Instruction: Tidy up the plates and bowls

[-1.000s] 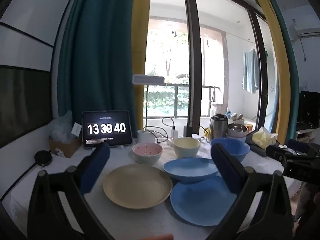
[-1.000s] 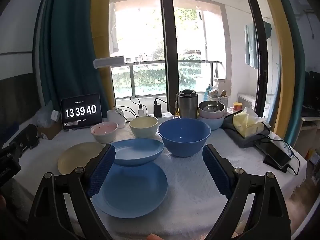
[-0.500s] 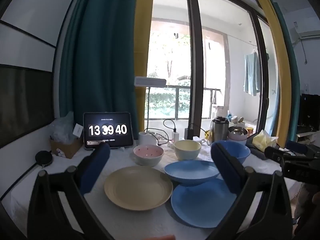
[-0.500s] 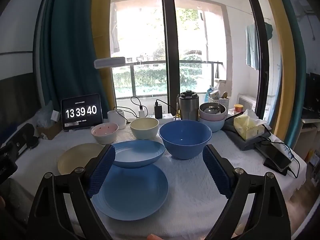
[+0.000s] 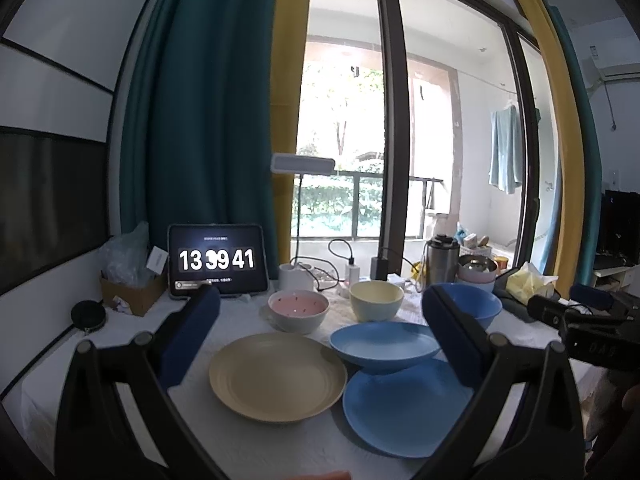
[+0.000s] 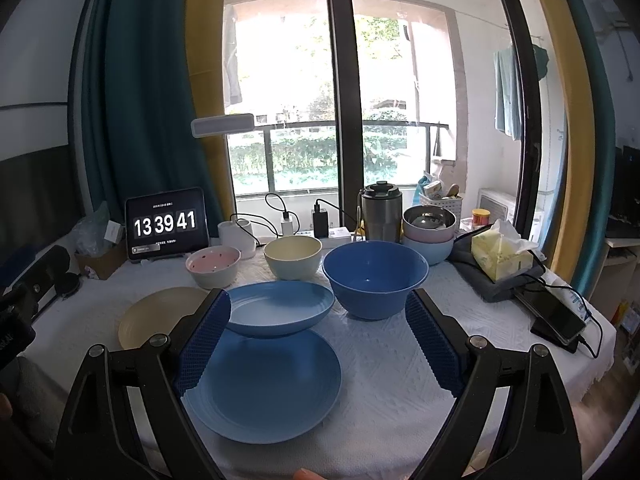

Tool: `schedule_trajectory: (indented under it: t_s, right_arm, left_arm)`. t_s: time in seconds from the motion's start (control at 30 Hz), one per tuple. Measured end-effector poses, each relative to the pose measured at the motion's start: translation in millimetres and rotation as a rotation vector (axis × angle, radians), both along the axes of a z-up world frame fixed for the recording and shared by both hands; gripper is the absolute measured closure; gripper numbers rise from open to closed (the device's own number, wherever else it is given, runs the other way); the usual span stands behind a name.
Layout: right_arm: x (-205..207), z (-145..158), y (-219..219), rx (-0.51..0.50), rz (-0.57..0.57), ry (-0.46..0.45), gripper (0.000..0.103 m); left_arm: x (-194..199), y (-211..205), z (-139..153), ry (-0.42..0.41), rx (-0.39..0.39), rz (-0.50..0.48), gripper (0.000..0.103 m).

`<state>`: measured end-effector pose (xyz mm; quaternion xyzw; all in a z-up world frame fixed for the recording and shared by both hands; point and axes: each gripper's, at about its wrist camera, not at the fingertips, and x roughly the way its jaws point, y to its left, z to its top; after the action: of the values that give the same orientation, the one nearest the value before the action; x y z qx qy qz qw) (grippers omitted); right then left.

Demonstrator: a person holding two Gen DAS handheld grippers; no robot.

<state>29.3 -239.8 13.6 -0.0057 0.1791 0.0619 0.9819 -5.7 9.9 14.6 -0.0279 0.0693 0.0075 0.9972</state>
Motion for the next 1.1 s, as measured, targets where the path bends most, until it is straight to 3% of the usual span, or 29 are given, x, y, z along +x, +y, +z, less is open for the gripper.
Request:
schedule_trajectory:
  t_s: [1.1]
  right_arm:
    - [-2.6,-2.9,2.5,-0.003,0.007,0.000,0.011]
  left_arm:
    - [-5.2,9.5,-1.3,0.002,-0.008,0.015,0.001]
